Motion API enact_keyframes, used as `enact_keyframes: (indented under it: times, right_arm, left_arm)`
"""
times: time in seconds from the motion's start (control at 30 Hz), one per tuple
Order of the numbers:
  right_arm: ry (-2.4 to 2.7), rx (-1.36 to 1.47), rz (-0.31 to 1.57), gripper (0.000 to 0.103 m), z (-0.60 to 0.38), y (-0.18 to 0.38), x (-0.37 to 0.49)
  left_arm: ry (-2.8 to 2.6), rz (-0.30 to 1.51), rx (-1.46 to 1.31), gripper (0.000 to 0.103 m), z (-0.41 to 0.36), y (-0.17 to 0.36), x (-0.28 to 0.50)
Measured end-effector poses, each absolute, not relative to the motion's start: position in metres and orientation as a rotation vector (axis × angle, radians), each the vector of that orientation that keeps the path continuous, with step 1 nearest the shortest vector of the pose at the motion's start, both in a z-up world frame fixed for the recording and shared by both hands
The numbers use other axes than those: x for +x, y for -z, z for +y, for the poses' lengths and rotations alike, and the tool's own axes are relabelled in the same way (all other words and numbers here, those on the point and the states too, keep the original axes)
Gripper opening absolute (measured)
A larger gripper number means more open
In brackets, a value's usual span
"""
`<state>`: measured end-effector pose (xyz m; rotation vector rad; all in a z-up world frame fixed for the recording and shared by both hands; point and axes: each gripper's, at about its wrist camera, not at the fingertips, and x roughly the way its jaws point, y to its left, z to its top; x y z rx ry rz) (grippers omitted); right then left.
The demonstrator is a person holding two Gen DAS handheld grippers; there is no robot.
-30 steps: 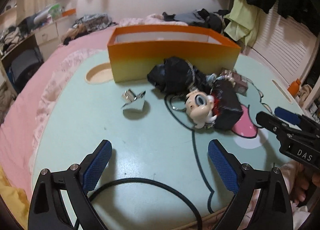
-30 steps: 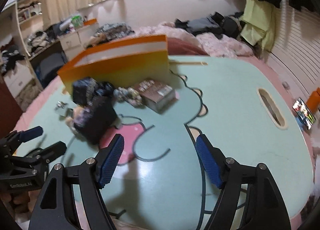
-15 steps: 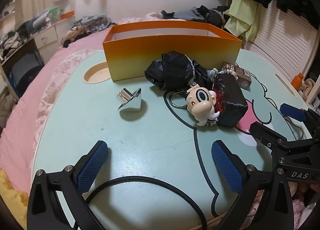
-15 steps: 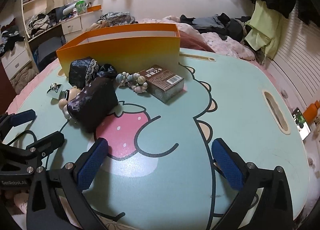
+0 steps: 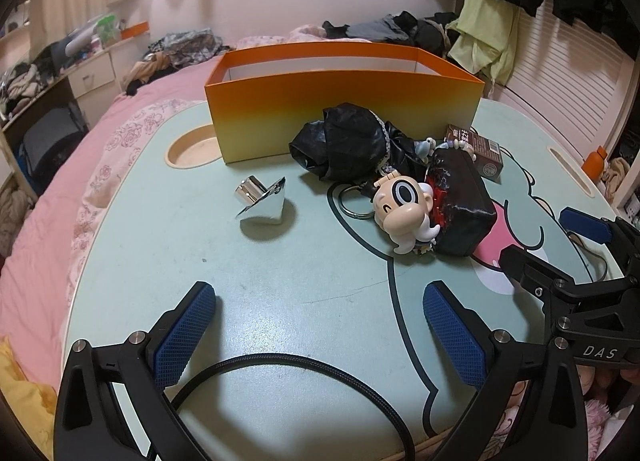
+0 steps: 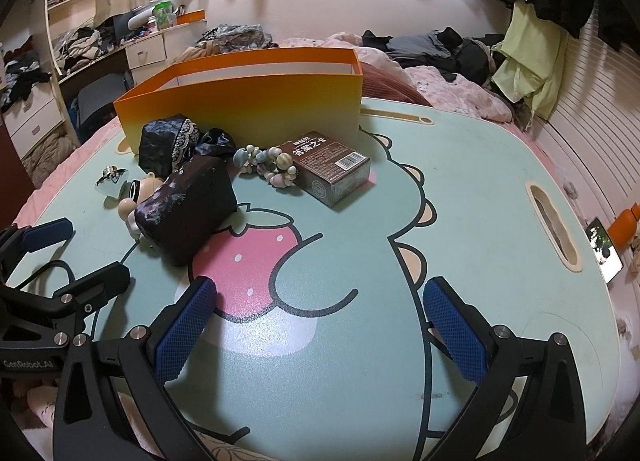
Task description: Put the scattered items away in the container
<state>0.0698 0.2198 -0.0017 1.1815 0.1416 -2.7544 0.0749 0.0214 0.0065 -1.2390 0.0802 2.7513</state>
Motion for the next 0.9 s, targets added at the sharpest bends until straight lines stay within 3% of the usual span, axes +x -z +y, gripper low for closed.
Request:
enact_keyframes:
  times: [0.2, 0.27, 0.33, 0.57, 0.67, 0.73, 0.9]
  right_arm:
    - [2.755, 1.179, 0.140, 0.103, 0.219, 0.001, 0.070]
    - [2.755, 1.178, 0.139, 0.103, 0.218, 0.001, 0.070]
    - [2.755, 1.177, 0.139, 0.103, 0.219, 0.001, 0.071]
    - [2.758, 1.180, 0.137, 0.103, 0.219, 0.001, 0.071]
    - [2.758, 1.180, 0.137, 0.103, 0.219, 0.001, 0.071]
    - [2.758, 1.180, 0.137, 0.103, 0.219, 0.001, 0.071]
    - [2.758, 1.178, 0.138, 0.103, 0.218, 0.000, 0.071]
  left_arm:
    - [-2.766, 0.027, -1.233, 0.103, 0.012, -0.009, 0.076]
    - [-2.745, -0.066, -1.204, 0.096, 0.001, -0.014, 0.074]
    - [-2.755, -0.125, -1.159, 0.071, -0.013, -0.024, 0.070]
    - [-2.770, -0.163, -1.168, 0.068, -0.037, -0.028, 0.037]
    - [-2.725, -0.126, -1.196, 0.056, -0.028, -0.022, 0.024]
    - [-2.712, -0.118, -1.218, 0.033, -0.025, -0.018, 0.019]
    - [-2.745, -0.148, -1.155, 0.029, -0.026, -0.021, 0.026]
